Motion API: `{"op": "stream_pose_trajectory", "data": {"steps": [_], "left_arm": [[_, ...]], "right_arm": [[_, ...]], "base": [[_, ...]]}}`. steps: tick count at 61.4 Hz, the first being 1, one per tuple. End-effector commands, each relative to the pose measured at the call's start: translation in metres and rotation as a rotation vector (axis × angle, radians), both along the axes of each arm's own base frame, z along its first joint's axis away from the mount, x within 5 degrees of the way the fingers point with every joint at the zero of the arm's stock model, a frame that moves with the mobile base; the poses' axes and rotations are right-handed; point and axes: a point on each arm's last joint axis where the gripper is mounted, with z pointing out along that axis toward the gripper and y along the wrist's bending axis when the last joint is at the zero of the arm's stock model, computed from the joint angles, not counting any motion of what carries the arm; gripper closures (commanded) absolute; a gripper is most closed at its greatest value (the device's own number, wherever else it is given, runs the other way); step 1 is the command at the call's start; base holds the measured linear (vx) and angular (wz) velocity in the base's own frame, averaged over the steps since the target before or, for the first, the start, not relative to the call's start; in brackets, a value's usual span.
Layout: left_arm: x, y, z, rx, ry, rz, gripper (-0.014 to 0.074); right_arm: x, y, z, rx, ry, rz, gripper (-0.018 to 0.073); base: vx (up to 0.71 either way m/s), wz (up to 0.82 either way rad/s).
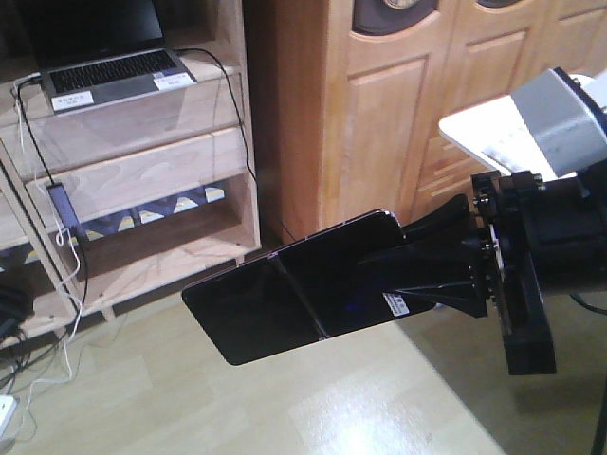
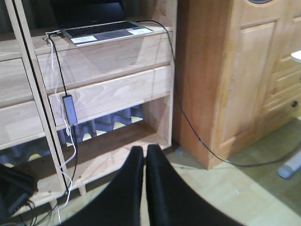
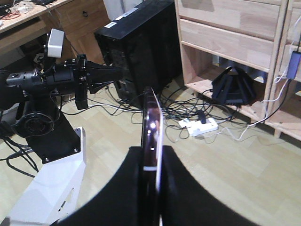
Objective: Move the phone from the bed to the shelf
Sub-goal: 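Approach the shelf with the laptop holding the phone in the right gripper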
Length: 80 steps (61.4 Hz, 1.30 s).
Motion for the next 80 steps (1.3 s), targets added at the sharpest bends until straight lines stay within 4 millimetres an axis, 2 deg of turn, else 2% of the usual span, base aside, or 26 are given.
{"op": "stream_pose_trajectory", "data": {"steps": [1, 45, 80], "left_arm": [[0.0008, 0.0006, 0.006, -0.011, -0.075, 0.007, 0.0596], [0.0008, 0.0006, 0.006, -0.011, -0.075, 0.007, 0.0596], [0.0008, 0.0006, 0.006, -0.011, -0.075, 0.007, 0.0596]], "right_arm": [[-0.0102, 0.0024, 0.0193, 0.104, -0.009, 0.057, 0.056], [-0.0104, 0.0024, 0.0193, 0.104, -0.009, 0.058, 0.056], [-0.0104, 0.0024, 0.0193, 0.104, -0.009, 0.058, 0.056]], "base": [[0.41, 0.14], [0.38, 0.13], [0.32, 0.33]]}}
